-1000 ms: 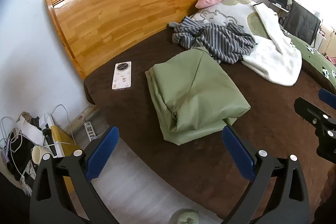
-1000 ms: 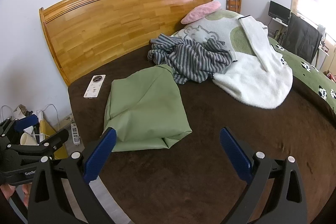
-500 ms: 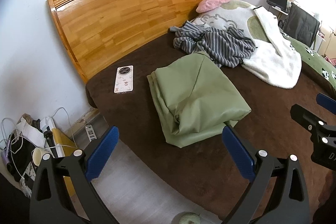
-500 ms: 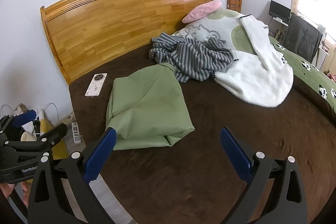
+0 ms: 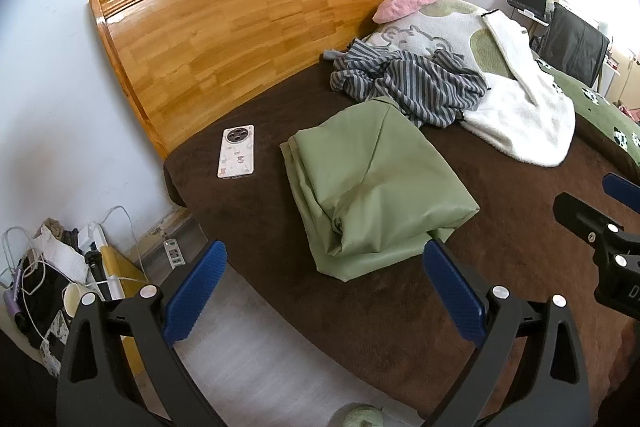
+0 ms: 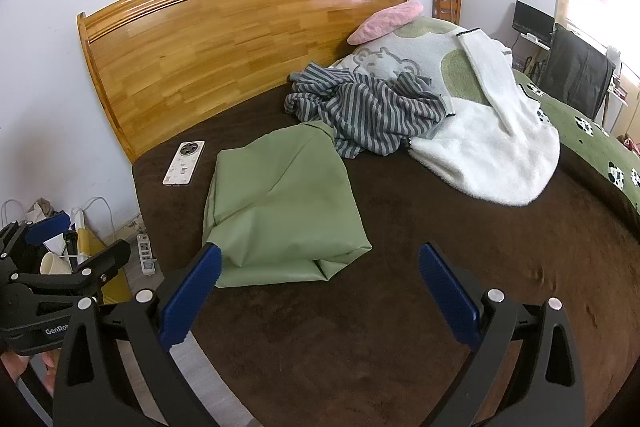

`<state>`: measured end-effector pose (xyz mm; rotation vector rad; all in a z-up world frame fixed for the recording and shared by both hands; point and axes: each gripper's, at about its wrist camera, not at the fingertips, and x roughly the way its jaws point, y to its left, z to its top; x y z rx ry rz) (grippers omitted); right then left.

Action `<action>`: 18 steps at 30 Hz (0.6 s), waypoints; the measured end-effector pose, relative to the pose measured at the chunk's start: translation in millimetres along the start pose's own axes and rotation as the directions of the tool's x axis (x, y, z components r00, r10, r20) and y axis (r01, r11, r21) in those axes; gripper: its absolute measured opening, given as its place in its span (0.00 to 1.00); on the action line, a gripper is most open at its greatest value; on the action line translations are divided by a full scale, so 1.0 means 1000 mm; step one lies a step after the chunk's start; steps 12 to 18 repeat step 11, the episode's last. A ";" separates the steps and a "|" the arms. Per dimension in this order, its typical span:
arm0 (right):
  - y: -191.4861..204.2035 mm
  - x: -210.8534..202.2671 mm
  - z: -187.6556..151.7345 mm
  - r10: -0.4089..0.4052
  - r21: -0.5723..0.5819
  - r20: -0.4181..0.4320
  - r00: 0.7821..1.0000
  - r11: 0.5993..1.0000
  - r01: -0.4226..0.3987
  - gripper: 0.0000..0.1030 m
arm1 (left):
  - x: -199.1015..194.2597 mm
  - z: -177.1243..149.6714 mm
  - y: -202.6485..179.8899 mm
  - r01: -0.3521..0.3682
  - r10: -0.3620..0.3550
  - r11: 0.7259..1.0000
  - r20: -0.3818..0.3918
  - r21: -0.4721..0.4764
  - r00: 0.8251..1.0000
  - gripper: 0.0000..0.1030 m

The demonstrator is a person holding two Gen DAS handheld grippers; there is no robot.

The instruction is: Fold large clothes

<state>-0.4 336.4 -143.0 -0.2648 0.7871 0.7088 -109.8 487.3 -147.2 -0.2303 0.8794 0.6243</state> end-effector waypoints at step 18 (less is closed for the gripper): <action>0.001 -0.002 0.000 0.001 0.001 0.003 1.000 1.000 -0.001 0.94 | 0.003 0.009 0.003 0.008 -0.008 1.000 -0.002 -0.024 1.000 0.94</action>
